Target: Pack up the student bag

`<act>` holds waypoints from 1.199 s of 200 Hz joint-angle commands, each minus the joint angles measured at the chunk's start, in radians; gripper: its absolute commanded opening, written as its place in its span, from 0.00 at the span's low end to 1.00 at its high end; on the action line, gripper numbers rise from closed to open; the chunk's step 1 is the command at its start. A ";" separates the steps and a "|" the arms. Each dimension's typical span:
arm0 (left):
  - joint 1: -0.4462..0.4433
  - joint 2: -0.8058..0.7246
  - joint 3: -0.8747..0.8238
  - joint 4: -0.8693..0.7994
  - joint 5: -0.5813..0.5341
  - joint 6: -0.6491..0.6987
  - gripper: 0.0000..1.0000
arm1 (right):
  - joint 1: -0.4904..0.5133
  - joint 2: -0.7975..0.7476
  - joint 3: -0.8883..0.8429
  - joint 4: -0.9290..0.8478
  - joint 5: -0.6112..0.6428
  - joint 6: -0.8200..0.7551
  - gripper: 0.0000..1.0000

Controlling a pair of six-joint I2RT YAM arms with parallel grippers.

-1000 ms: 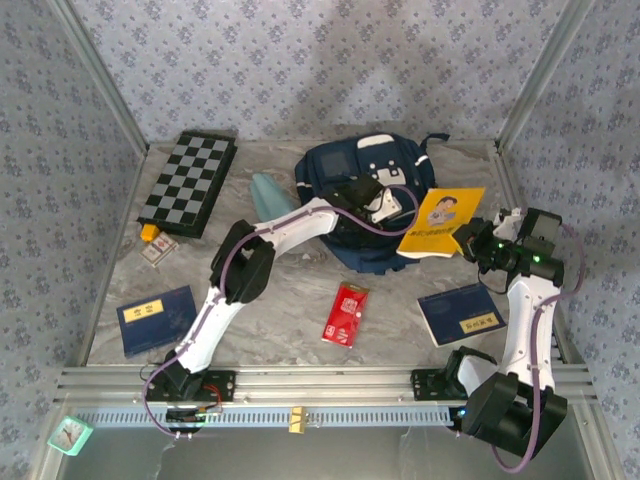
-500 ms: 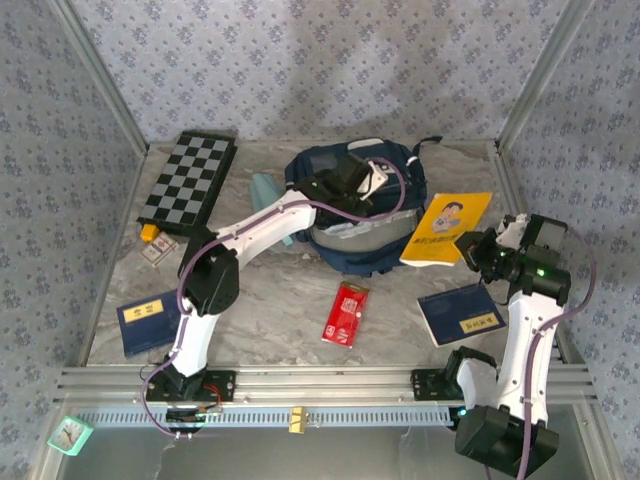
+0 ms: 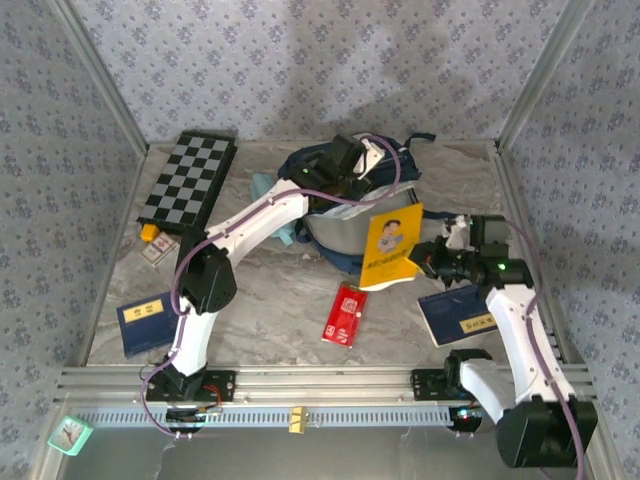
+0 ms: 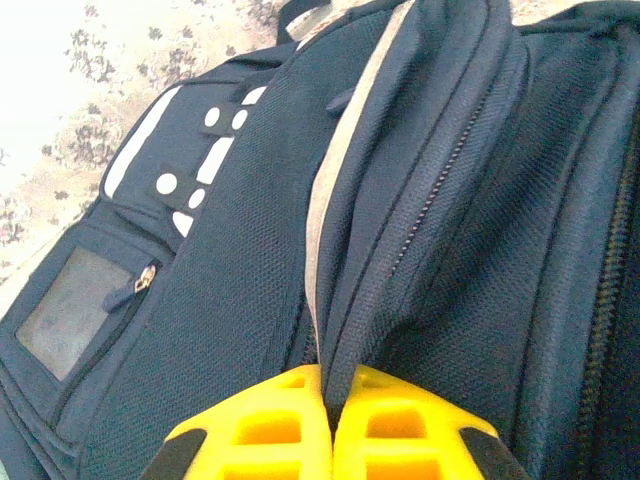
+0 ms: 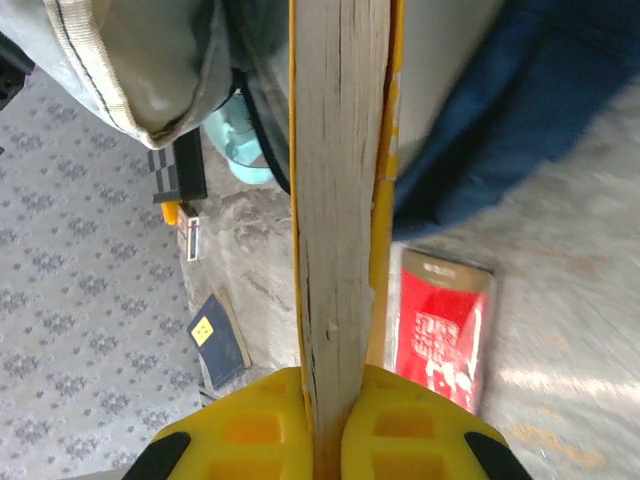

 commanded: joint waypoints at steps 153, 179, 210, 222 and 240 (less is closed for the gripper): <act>0.045 -0.130 0.028 0.056 0.180 0.087 0.00 | 0.126 0.799 0.217 0.954 0.008 0.090 0.01; 0.050 -0.143 0.013 0.057 0.171 0.082 0.00 | 0.133 0.863 0.231 0.895 0.073 0.038 0.15; 0.055 -0.166 -0.043 0.094 0.150 0.084 0.00 | 0.123 0.846 0.273 0.646 0.117 -0.095 0.41; 0.058 -0.169 -0.046 0.096 0.155 0.081 0.00 | 0.122 0.777 0.244 0.583 0.162 -0.130 0.53; 0.060 -0.165 -0.046 0.097 0.167 0.079 0.00 | 0.129 0.691 0.200 0.487 0.259 -0.148 0.60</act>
